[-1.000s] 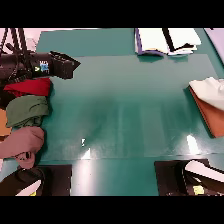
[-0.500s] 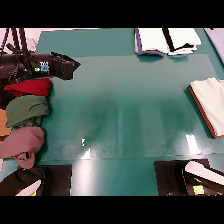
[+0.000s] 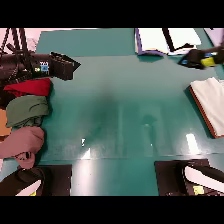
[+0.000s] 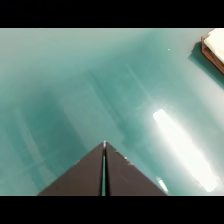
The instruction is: Fold the shirts.
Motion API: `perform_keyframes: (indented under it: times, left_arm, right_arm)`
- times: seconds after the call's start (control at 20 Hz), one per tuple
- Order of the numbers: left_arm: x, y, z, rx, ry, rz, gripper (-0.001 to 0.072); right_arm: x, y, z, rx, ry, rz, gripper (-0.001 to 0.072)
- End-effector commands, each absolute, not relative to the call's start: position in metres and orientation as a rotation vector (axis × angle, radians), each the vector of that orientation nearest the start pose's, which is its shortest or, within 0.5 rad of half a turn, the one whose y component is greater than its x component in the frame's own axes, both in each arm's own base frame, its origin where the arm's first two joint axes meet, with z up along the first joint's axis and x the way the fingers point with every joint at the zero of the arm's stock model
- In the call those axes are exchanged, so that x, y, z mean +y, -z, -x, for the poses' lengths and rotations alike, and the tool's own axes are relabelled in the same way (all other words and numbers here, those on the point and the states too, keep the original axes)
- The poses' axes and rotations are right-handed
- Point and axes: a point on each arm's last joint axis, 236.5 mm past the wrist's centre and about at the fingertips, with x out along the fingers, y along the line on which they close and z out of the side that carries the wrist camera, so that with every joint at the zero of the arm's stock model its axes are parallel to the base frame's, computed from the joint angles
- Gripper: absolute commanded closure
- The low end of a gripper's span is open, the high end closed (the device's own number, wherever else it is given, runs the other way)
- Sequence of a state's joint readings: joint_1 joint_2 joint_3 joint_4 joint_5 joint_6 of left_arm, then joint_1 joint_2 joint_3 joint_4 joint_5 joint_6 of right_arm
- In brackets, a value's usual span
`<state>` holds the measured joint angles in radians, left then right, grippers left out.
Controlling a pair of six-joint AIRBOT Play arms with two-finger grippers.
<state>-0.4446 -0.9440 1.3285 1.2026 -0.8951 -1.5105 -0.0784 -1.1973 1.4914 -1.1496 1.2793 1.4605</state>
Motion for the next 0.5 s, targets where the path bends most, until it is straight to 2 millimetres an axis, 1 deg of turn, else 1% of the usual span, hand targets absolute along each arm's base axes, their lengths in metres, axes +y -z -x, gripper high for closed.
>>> perform_keyframes:
  times: [0.0, 0.05, 0.1, 0.2, 0.3, 0.45]
  left_arm:
    - [-0.235, -0.268, -0.338, 0.547, 0.672, 0.128, 0.0685]
    - [-0.235, -0.268, -0.338, 0.547, 0.672, 0.128, 0.0686]
    - [-0.235, -0.268, -0.338, 0.547, 0.672, 0.128, 0.0685]
    - [-0.235, -0.268, -0.338, 0.547, 0.672, 0.128, 0.0686]
    - [-0.235, -0.268, -0.338, 0.547, 0.672, 0.128, 0.0686]
    - [-0.235, -0.268, -0.338, 0.547, 0.672, 0.128, 0.0685]
  right_arm:
    - [0.155, -0.185, -0.396, 0.911, -0.521, -0.129, 0.0664]
    - [0.173, -0.185, -0.388, 0.911, -0.57, -0.095, 0.0693]
    - [0.186, -0.185, -0.382, 0.913, -0.603, -0.077, 0.0694]
    - [0.206, -0.186, -0.374, 0.909, -0.65, -0.055, 0.0694]
    - [0.215, -0.186, -0.368, 0.913, -0.673, -0.044, 0.0694]
    - [0.216, -0.185, -0.365, 0.922, -0.679, -0.042, 0.0694]
